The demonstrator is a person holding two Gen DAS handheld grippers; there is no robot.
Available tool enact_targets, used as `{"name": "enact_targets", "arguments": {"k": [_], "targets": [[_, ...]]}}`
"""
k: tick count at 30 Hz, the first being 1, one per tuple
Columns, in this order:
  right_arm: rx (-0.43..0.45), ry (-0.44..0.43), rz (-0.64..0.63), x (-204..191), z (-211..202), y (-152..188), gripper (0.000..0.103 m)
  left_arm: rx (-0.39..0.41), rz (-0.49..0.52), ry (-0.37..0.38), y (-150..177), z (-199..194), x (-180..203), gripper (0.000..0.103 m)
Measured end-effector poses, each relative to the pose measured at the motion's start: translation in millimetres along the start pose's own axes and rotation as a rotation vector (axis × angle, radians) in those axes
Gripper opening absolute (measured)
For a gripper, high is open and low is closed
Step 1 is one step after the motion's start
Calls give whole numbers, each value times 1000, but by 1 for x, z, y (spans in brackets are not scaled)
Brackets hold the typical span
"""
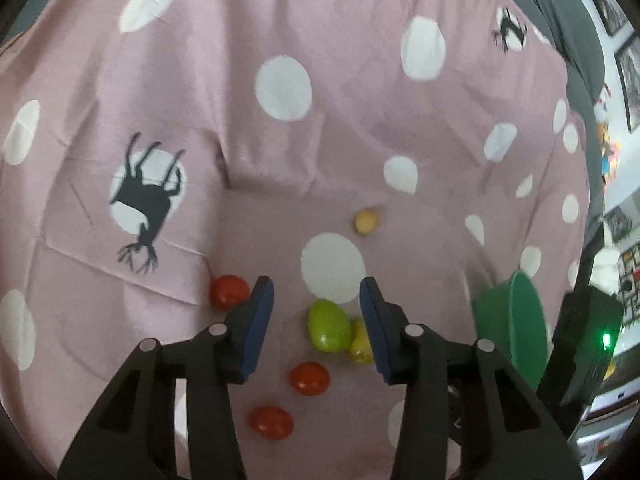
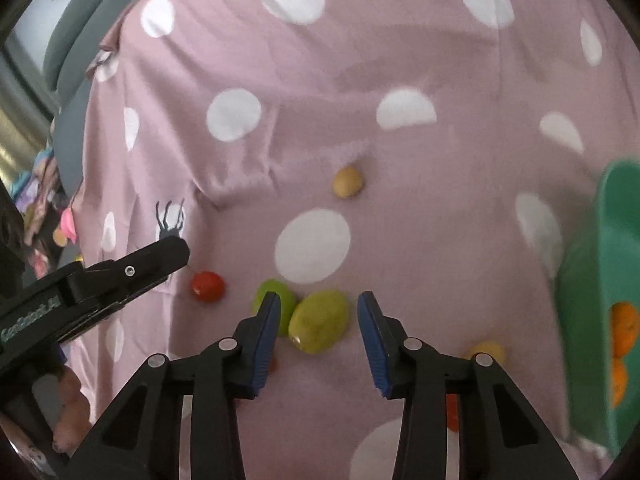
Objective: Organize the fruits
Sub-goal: 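Move both open grippers back toward the remaining fruit, then grasp the yellow-green pear with the right gripper while the left gripper grasps the green lime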
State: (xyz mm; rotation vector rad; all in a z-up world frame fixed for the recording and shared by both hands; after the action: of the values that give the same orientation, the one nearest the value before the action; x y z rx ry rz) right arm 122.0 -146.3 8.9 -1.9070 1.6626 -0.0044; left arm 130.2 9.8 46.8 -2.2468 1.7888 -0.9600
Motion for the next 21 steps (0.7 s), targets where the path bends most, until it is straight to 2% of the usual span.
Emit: {"name": "enact_targets", "arguments": {"k": [3, 6, 10, 17, 21], "targets": [[-10, 2, -1, 1, 6, 1, 43, -39, -6, -30, 5, 17, -2, 40], [-24, -13, -1, -2, 10, 2, 43, -60, 6, 8, 6, 24, 2, 40], [-36, 1, 3, -1, 16, 2, 43, -81, 4, 5, 9, 32, 1, 40], [-35, -18, 13, -1, 18, 7, 43, -109, -3, 20, 15, 38, 1, 40], [-63, -28, 4, -4, 26, 12, 41, -119, 4, 27, 18, 41, 3, 40]]}}
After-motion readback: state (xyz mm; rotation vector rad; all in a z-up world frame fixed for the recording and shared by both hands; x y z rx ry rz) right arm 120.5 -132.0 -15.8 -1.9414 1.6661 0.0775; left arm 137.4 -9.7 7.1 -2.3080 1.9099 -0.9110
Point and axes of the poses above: each gripper's, at about its wrist camera, not at the fingertips, and z roughly the way its jaws point, x to its right, y to its underside, the point moved 5 cm from there along z, roughly the way its jaws point, and after that the axes turned 3 degrees about -y, right-handed, at the moved point
